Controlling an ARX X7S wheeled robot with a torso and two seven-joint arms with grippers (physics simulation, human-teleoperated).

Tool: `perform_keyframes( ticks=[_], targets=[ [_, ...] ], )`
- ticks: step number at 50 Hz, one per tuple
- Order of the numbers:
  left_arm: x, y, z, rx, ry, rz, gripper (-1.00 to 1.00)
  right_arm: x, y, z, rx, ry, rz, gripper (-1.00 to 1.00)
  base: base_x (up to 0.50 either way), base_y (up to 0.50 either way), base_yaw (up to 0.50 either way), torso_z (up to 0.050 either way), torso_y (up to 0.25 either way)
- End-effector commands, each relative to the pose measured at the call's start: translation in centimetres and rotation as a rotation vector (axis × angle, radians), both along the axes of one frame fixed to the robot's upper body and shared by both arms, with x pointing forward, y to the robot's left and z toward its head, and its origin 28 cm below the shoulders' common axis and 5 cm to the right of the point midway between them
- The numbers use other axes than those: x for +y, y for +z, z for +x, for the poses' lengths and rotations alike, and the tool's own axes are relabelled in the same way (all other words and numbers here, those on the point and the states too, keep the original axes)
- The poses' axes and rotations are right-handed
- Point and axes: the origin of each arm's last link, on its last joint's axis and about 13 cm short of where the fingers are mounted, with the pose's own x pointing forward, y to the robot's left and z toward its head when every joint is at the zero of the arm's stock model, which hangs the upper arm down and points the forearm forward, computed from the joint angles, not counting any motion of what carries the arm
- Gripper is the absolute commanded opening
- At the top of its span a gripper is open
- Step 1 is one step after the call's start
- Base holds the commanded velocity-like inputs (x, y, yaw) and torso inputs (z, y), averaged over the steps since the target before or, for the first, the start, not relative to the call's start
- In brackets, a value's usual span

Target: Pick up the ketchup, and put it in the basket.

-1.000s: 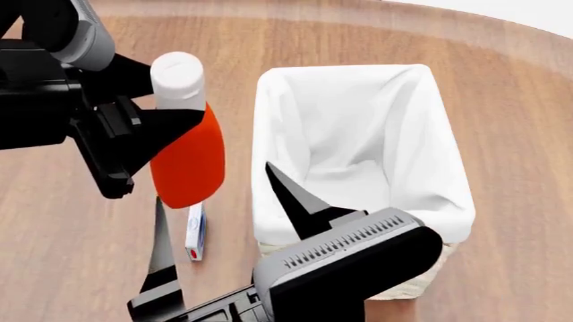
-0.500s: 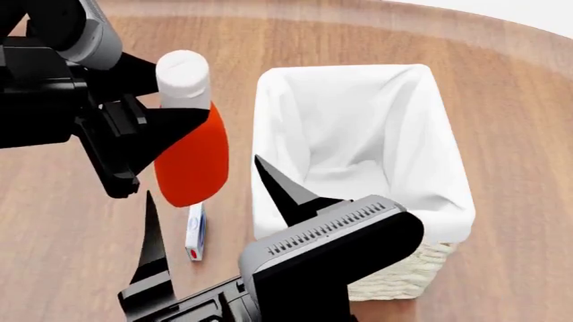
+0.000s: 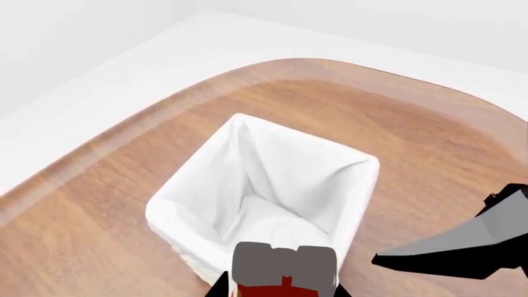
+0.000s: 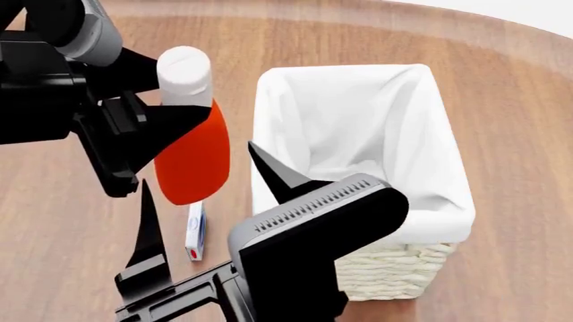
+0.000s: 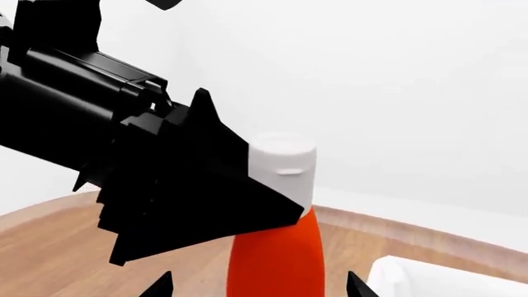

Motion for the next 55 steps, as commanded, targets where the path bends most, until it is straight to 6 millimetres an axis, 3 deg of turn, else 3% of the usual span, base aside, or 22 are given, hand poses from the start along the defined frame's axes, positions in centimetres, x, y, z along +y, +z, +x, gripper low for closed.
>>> perform_keyframes(
  ticks=[1,55],
  targets=[
    [-0.6,0.7,-0.4,-0.005,-0.082,-0.042,-1.0,0.2,0.3,0.9,-0.012,0.008,-0.004,1.0,0.0,0.0,0.0,0.0,0.0],
    [-0.8,1.2,-0.9,-0.004,-0.095,-0.034,-1.0,1.5,-0.3,3.3,0.022,0.023,-0.014,1.0,0.0,0.0,0.0,0.0,0.001]
  ],
)
